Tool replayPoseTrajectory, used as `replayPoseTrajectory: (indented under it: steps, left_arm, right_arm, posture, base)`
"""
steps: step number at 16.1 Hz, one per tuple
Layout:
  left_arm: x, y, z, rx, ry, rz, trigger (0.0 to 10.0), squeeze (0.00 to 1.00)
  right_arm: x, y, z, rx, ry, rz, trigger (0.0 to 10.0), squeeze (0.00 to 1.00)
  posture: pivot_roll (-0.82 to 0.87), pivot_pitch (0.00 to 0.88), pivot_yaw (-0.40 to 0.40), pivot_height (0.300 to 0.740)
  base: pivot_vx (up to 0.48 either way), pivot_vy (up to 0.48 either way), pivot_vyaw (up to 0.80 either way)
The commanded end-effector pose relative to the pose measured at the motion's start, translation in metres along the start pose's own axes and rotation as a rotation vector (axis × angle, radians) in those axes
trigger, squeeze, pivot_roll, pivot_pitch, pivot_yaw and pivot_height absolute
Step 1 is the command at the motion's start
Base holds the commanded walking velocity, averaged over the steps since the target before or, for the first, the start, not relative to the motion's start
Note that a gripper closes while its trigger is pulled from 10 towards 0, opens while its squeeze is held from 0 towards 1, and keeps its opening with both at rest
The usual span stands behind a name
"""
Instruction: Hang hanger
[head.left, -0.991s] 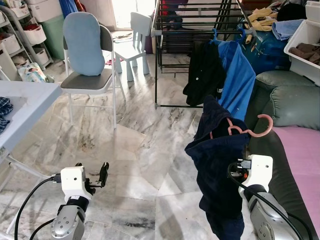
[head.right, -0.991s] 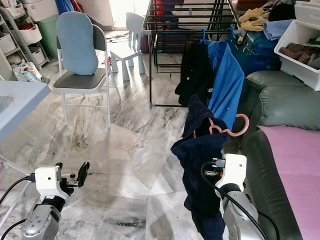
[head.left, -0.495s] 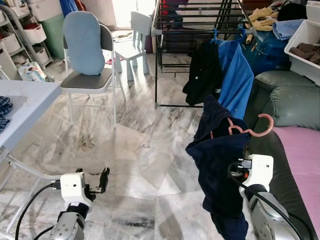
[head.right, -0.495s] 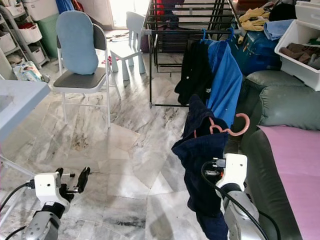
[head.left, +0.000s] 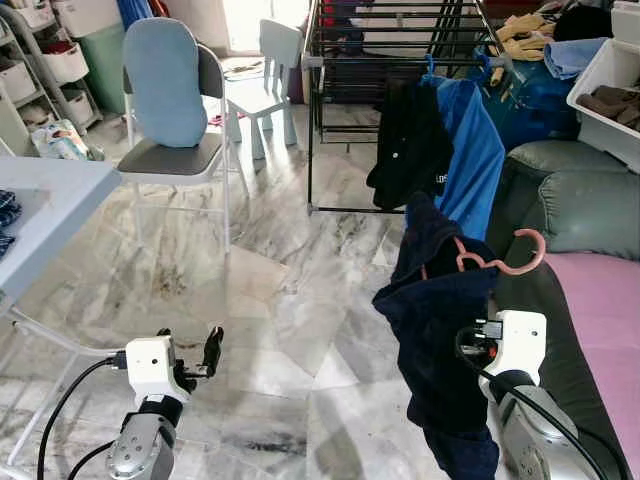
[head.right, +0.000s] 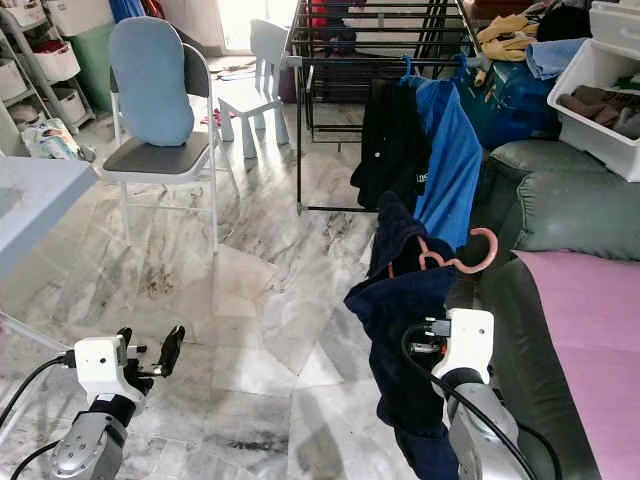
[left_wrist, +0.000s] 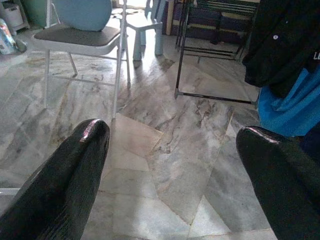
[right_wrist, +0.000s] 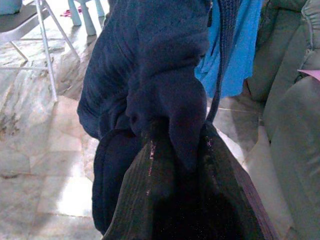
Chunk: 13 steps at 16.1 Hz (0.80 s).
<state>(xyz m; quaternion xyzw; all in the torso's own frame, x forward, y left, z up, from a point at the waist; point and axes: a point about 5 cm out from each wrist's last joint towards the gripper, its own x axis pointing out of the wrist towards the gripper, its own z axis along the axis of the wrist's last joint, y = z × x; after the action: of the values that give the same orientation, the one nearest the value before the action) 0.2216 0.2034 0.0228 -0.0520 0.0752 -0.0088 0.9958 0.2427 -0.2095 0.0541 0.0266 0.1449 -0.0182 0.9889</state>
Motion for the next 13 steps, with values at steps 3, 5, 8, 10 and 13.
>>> replayPoseTrajectory:
  steps: [3,5,8,10,13]
  left_arm:
    - [-0.001,0.001,-0.003,-0.001,0.007,0.004,10.0,0.0]
    - [-0.001,0.003,-0.003,0.004,0.005,0.003,10.0,0.0]
    - [0.0,0.009,0.002,0.015,-0.005,-0.011,10.0,0.0]
    - [0.001,0.01,0.006,0.017,-0.017,-0.012,10.0,0.0]
    - [0.009,0.0,0.025,-0.001,-0.104,-0.018,10.0,0.0]
  right_arm:
    - [0.004,0.0,0.015,-0.013,-0.061,0.01,10.0,0.0]
    - [0.006,-0.001,0.016,-0.013,-0.061,0.006,10.0,0.0]
    - [0.0,-0.009,0.012,-0.025,-0.051,-0.014,10.0,0.0]
    - [-0.001,-0.017,0.012,-0.02,-0.055,-0.051,10.0,0.0]
    - [0.001,-0.016,0.02,-0.019,-0.089,-0.053,10.0,0.0]
  posture:
    - [-0.15,0.0,-0.005,0.74]
    - [-0.15,0.0,-0.005,0.74]
    - [-0.16,0.0,-0.002,0.74]
    - [-0.16,0.0,0.001,0.74]
    - [-0.16,0.0,0.0,0.74]
  base:
    - [0.0,0.0,0.0]
    - [0.0,0.0,0.0]
    - [0.0,0.0,0.0]
    - [0.0,0.0,0.0]
    - [0.0,0.0,0.0]
